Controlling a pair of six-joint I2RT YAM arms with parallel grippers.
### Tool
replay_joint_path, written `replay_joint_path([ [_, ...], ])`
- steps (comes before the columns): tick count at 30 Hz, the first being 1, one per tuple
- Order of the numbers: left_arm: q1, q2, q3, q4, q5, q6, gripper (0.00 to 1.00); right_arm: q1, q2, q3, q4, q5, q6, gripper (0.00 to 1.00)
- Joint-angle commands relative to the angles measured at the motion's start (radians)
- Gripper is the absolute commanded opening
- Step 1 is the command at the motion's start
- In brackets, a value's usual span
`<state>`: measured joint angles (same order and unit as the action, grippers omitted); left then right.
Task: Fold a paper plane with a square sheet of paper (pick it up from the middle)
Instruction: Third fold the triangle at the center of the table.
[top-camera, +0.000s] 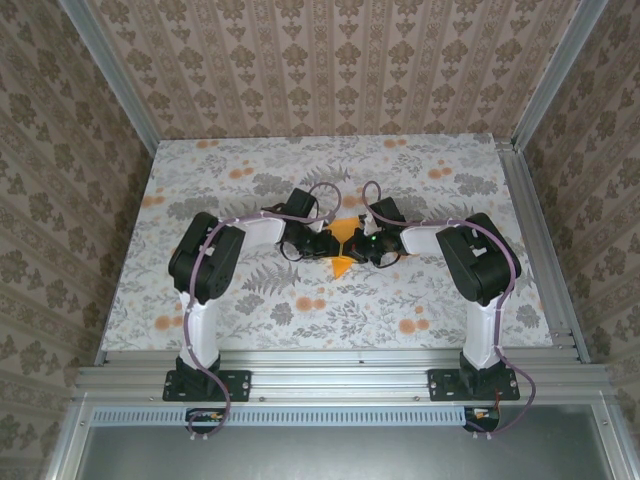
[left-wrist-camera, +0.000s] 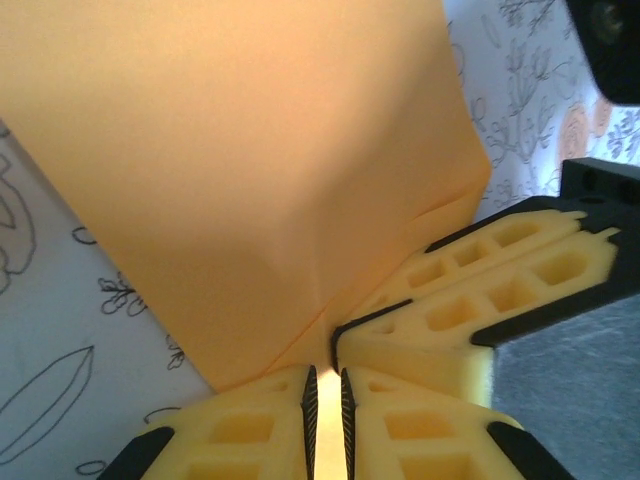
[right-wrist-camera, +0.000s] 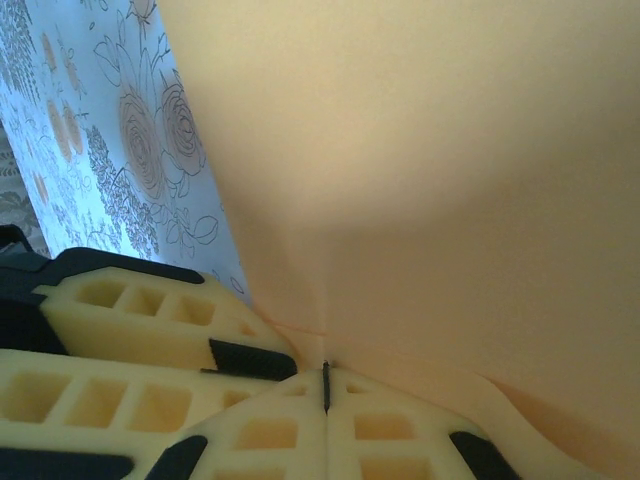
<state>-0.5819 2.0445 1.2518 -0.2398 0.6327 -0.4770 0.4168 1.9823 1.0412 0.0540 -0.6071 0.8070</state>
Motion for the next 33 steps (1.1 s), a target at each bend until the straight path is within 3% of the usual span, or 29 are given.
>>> replay_joint_path([
  [1, -0.004, 0.030, 0.035, -0.061, -0.041, 0.058, 0.18, 0.006, 0.012, -0.034, -0.057, 0.021, -0.008, 0.01],
  [9, -0.010, 0.055, 0.047, -0.131, -0.142, 0.119, 0.17, 0.004, -0.010, -0.035, -0.045, 0.018, -0.006, 0.03],
  [13, -0.015, 0.068, 0.047, -0.155, -0.192, 0.136, 0.16, 0.002, -0.047, -0.050, -0.010, 0.020, -0.002, 0.10],
  [20, -0.016, 0.097, 0.047, -0.158, -0.199, 0.141, 0.15, -0.006, -0.141, -0.113, 0.074, 0.015, 0.039, 0.13],
  [26, -0.016, 0.102, 0.047, -0.155, -0.195, 0.144, 0.15, -0.001, -0.180, -0.176, 0.163, 0.008, 0.112, 0.12],
  [33, -0.019, 0.099, 0.043, -0.161, -0.195, 0.153, 0.16, 0.020, -0.118, -0.171, 0.200, 0.013, 0.143, 0.07],
])
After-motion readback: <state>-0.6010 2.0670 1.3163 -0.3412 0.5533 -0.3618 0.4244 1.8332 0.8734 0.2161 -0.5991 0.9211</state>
